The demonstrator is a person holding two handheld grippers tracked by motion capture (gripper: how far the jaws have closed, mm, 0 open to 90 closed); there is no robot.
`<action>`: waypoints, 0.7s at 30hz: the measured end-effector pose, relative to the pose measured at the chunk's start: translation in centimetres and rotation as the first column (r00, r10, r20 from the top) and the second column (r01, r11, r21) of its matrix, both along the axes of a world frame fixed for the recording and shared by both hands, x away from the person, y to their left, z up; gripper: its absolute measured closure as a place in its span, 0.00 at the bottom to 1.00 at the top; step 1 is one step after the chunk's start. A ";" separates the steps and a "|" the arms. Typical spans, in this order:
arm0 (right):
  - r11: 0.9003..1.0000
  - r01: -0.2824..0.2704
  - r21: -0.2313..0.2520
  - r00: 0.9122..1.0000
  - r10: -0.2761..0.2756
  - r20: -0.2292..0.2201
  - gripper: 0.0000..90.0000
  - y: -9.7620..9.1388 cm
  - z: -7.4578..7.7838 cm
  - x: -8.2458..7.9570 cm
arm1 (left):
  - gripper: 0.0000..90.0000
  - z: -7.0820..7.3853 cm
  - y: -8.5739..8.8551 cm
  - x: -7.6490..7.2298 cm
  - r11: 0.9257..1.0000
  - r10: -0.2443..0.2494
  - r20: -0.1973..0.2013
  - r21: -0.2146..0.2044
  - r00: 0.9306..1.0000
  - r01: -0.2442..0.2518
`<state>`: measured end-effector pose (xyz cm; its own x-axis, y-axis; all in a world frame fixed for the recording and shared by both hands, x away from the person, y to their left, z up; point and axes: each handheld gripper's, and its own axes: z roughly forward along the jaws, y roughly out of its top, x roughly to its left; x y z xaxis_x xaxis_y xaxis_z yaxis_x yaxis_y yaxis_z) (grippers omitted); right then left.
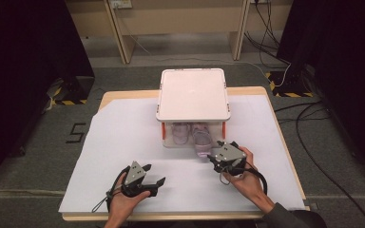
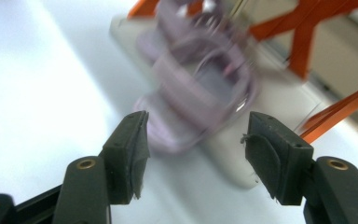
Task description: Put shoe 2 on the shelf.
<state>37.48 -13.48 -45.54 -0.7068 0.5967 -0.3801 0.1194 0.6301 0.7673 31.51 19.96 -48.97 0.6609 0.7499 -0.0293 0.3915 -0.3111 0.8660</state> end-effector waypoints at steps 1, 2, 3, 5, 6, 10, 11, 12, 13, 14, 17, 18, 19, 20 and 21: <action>1.000 0.002 0.003 0.999 -0.002 -0.036 0.45 0.1 -0.6 0.1 | 0.28 0.0 0.0 0.0 1.000 -0.001 -0.002 0.001 1.000 0.001; 1.000 0.002 -0.002 0.999 -0.002 -0.053 0.46 0.2 -1.0 0.2 | 0.28 0.0 0.0 0.0 1.000 -0.001 -0.001 0.000 1.000 0.001; 1.000 -0.003 -0.013 0.999 0.003 -0.053 0.47 0.2 -1.2 0.3 | 0.28 0.0 -0.1 0.0 1.000 -0.002 -0.001 0.001 1.000 0.002; 0.999 0.007 -0.045 0.998 -0.010 -0.057 0.49 0.4 -1.7 0.5 | 0.28 0.0 0.0 0.0 1.000 -0.003 -0.001 0.001 1.000 0.003; 0.999 0.011 -0.046 0.998 -0.014 -0.057 0.50 0.4 -1.8 0.6 | 0.28 0.0 0.0 0.0 1.000 -0.004 -0.003 0.000 1.000 0.004; 1.000 0.005 -0.024 0.998 -0.007 -0.056 0.57 0.7 -2.0 0.9 | 0.28 -0.1 0.0 0.0 1.000 -0.004 -0.005 0.002 1.000 0.004; 1.000 0.001 -0.028 0.998 -0.003 -0.057 0.58 0.8 -2.1 0.9 | 0.28 -0.1 0.0 0.0 1.000 -0.004 -0.004 0.003 1.000 0.004; 0.999 -0.007 -0.037 0.998 0.005 -0.056 0.59 1.0 -2.2 1.0 | 0.28 -0.1 -0.1 0.0 1.000 -0.005 -0.004 0.004 1.000 0.005; 0.999 -0.012 -0.041 0.998 0.010 -0.060 0.61 1.2 -2.4 1.0 | 0.28 -0.1 -0.1 0.0 1.000 -0.004 -0.004 0.002 1.000 0.004; 0.999 -0.016 -0.049 0.998 0.013 -0.056 0.62 1.3 -2.4 1.1 | 0.28 -0.1 -0.1 0.0 1.000 -0.005 -0.006 0.006 1.000 0.005; 0.999 -0.042 -0.033 0.996 0.040 -0.078 0.69 1.8 -2.6 1.2 | 0.28 -0.2 -0.2 0.0 1.000 -0.007 -0.010 0.007 1.000 0.007; 0.998 -0.048 -0.051 0.997 0.045 -0.058 0.70 2.1 -2.5 1.2 | 0.28 -0.2 -0.2 0.1 1.000 -0.007 -0.008 0.006 1.000 0.007; 0.996 -0.058 -0.066 0.997 0.055 -0.045 0.72 2.4 -2.6 1.2 | 0.28 -0.2 -0.2 0.1 1.000 -0.006 -0.008 0.007 1.000 0.006; 0.996 -0.055 -0.070 0.998 0.052 -0.044 0.72 2.7 -2.7 1.1 | 0.28 -0.2 -0.2 0.1 1.000 -0.005 -0.009 0.008 1.000 0.005; 0.995 -0.057 -0.078 0.998 0.055 -0.030 0.72 2.9 -2.7 1.2 | 0.28 -0.2 -0.1 0.1 1.000 -0.005 -0.009 0.010 1.000 0.005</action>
